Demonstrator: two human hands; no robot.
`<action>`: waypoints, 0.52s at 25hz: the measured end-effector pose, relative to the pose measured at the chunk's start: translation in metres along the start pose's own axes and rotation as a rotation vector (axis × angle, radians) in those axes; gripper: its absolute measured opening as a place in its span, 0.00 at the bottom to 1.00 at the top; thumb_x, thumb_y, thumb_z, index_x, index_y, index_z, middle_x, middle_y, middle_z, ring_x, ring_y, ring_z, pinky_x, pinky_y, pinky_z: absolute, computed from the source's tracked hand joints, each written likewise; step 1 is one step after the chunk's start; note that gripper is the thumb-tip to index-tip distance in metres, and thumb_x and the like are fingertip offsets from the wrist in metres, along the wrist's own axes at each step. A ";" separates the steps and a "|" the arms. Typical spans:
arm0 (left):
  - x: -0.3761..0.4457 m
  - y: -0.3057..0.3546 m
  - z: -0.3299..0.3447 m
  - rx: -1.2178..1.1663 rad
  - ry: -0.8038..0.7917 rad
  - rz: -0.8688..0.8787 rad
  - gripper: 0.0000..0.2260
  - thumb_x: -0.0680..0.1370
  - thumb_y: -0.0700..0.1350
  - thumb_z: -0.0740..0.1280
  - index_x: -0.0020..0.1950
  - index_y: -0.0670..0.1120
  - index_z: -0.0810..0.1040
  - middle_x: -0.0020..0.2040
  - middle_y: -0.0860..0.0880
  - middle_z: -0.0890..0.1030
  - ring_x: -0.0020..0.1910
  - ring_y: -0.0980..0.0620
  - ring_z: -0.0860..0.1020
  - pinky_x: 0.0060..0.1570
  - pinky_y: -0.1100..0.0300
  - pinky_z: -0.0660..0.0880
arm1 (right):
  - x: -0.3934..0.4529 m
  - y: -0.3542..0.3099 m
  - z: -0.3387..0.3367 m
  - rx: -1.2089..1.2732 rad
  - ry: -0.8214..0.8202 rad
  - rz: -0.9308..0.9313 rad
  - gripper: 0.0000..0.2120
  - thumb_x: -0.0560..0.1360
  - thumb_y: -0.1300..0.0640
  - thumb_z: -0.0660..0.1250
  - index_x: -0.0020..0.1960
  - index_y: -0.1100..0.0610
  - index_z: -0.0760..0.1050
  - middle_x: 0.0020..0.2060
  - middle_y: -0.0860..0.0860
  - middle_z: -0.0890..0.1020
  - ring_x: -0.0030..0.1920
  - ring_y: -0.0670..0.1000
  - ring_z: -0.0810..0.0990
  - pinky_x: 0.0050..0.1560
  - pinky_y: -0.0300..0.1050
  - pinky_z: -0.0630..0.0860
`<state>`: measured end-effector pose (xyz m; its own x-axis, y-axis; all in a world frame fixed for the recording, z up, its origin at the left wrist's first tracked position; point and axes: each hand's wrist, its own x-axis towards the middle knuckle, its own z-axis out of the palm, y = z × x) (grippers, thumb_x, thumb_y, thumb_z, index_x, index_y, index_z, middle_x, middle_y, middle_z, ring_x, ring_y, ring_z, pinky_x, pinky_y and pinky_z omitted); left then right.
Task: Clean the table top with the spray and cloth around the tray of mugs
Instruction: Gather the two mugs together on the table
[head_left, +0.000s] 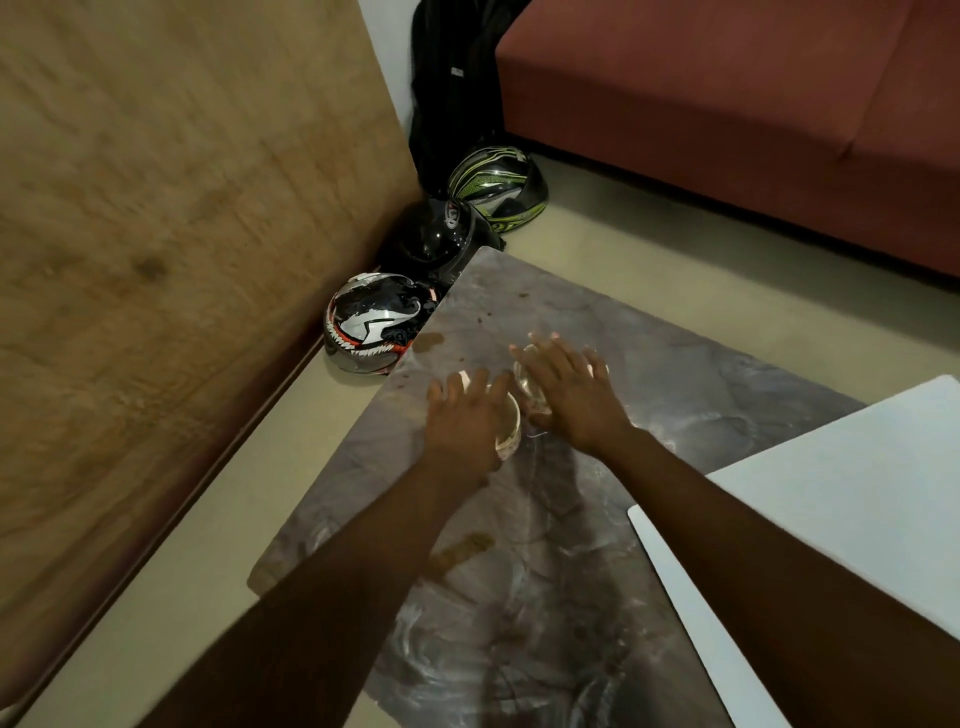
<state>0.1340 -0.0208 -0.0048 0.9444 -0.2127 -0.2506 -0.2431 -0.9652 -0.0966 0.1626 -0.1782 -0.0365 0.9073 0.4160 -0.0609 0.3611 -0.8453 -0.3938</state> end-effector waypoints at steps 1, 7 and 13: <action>-0.002 0.000 -0.008 -0.037 0.020 -0.038 0.45 0.66 0.59 0.75 0.77 0.52 0.55 0.74 0.48 0.64 0.68 0.42 0.67 0.65 0.45 0.61 | -0.007 -0.003 -0.004 0.050 0.077 -0.005 0.37 0.72 0.51 0.71 0.75 0.52 0.58 0.75 0.55 0.61 0.75 0.58 0.56 0.70 0.63 0.52; -0.012 0.019 -0.009 -0.245 0.200 -0.055 0.41 0.68 0.67 0.71 0.76 0.55 0.62 0.74 0.47 0.67 0.71 0.39 0.67 0.65 0.36 0.63 | -0.091 0.018 -0.004 0.235 0.288 0.307 0.28 0.73 0.52 0.71 0.70 0.57 0.67 0.69 0.56 0.71 0.69 0.57 0.69 0.63 0.56 0.65; 0.001 0.019 0.030 -0.118 0.092 -0.029 0.34 0.74 0.68 0.60 0.77 0.63 0.53 0.80 0.46 0.57 0.78 0.37 0.55 0.68 0.28 0.52 | -0.102 0.017 0.031 0.303 0.276 0.287 0.24 0.72 0.58 0.71 0.66 0.60 0.70 0.63 0.60 0.75 0.59 0.61 0.76 0.57 0.57 0.75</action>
<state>0.1240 -0.0351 -0.0361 0.9683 -0.1926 -0.1594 -0.1930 -0.9811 0.0133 0.0697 -0.2248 -0.0652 0.9988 0.0424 0.0228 0.0471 -0.7605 -0.6477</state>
